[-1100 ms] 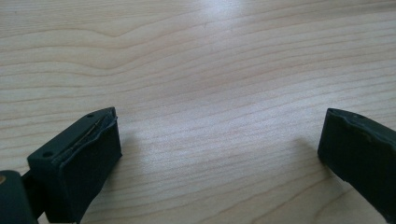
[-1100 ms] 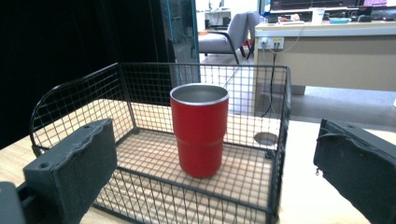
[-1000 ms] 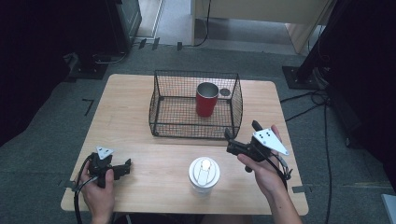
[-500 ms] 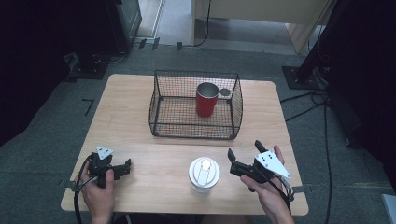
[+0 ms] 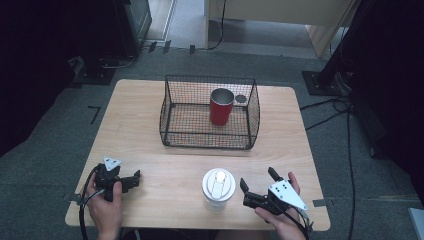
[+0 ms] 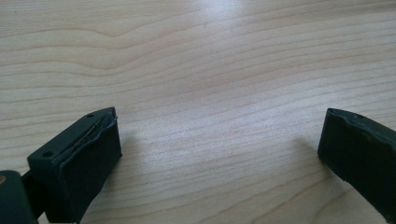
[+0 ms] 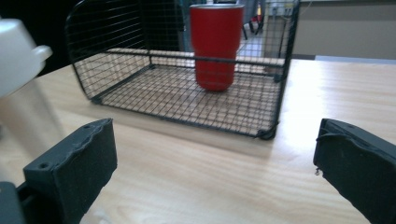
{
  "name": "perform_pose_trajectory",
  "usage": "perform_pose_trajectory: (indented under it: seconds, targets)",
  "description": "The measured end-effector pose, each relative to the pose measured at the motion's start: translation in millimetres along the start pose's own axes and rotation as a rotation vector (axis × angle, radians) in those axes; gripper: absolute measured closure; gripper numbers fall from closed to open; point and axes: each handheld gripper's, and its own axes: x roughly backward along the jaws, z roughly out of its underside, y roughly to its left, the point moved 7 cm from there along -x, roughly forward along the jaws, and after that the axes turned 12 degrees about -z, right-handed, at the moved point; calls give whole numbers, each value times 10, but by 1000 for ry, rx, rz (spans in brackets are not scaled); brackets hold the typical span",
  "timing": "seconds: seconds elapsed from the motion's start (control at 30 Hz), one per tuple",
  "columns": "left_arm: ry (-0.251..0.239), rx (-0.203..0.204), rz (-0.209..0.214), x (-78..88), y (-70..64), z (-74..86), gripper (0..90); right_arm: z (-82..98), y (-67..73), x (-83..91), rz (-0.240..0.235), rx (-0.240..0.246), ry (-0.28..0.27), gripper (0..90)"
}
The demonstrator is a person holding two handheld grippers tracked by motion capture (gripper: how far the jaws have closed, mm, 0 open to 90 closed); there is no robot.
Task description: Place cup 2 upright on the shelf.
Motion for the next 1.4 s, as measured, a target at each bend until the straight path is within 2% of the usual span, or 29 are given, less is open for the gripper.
perform_pose_trajectory:
  seconds: [0.5,0.77,0.97,1.4]
  targets:
    - [0,0,0,0,0,0,0,194,348,80,-79,23,30,0]
    - [0,0,0,0,0,0,0,214,446,124,-106,13,26,0]
    - [0,0,0,0,0,0,0,215,567,153,-145,16,26,0]
    - [-1,3,0,-1,-2,-1,0,154,796,23,-228,31,32,0]
